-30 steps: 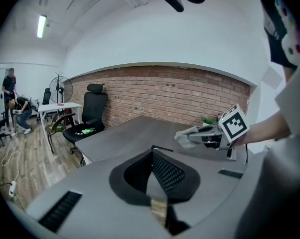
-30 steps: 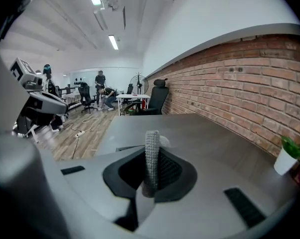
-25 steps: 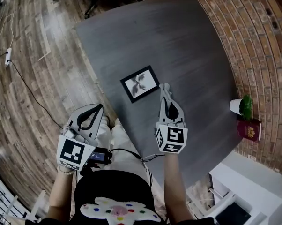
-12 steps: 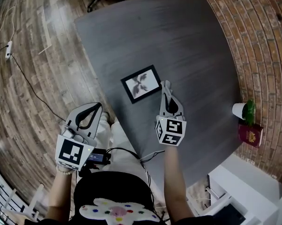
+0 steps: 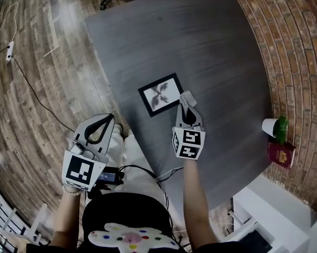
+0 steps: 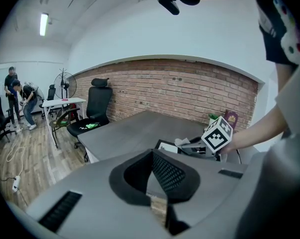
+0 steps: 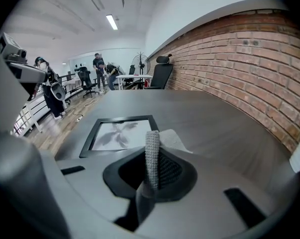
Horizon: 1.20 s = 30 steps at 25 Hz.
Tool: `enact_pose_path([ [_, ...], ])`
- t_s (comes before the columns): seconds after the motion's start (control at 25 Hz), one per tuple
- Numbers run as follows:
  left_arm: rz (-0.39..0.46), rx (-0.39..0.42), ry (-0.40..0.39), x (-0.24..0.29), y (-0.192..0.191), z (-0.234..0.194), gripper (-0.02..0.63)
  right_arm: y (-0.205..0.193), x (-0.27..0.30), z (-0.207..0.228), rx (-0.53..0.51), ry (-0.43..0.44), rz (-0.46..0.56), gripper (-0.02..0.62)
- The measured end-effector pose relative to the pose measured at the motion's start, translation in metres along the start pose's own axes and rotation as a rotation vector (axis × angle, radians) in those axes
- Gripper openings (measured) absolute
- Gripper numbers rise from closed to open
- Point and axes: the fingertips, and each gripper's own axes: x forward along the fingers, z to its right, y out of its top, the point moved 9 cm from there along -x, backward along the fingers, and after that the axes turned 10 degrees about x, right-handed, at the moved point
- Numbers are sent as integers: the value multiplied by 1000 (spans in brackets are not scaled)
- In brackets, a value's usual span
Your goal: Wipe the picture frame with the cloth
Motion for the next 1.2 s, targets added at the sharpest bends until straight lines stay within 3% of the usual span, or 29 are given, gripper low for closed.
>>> enact_pose_path([
  [1.2,-11,-8,-10,2,-6,-3,11,-19,-16,-82,-51,222,-16,25],
])
